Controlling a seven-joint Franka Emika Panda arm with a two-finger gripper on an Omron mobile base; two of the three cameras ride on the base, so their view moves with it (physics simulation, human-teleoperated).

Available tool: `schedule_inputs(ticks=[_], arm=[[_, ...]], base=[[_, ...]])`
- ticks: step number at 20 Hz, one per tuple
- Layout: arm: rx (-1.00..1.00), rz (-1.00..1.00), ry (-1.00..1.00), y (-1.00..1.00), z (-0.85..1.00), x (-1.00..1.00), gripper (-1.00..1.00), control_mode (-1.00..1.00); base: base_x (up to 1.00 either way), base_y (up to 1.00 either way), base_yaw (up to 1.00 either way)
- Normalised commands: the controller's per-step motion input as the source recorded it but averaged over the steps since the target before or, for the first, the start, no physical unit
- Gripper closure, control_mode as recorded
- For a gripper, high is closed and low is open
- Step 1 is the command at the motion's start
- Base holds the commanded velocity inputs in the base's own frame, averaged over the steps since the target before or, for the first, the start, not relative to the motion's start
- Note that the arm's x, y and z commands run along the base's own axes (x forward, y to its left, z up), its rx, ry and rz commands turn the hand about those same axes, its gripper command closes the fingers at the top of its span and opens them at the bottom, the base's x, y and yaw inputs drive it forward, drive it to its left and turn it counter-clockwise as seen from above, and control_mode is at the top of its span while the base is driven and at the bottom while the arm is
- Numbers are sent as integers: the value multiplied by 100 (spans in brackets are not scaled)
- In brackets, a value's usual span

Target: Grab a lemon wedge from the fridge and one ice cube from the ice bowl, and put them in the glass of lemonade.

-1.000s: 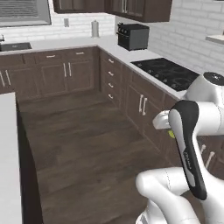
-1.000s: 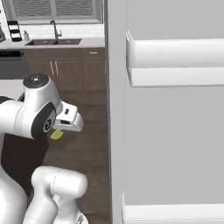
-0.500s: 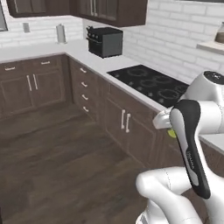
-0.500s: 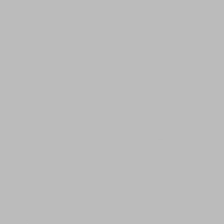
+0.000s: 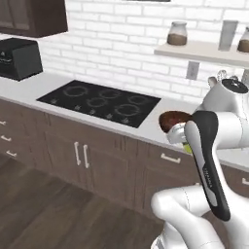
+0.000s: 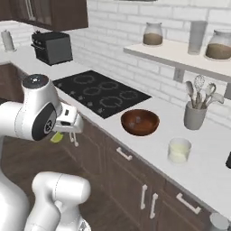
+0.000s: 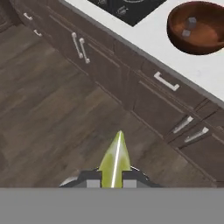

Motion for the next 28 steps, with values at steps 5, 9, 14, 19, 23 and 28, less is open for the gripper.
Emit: schedule_inputs(ticks=[5, 9, 14, 19, 23, 28], arm=[[0, 0, 0, 0, 0, 0, 100, 100], [0, 0, 0, 0, 0, 0, 100, 100], [0, 0, 0, 0, 0, 0, 100, 100], [0, 0, 0, 0, 0, 0, 100, 100], [0, 0, 0, 0, 0, 0, 100, 100], [0, 0, 0, 0, 0, 0, 100, 100]], base=[[57, 0, -77], [75, 0, -70], [66, 39, -54], [28, 25, -39], [40, 0, -45], [63, 26, -35]])
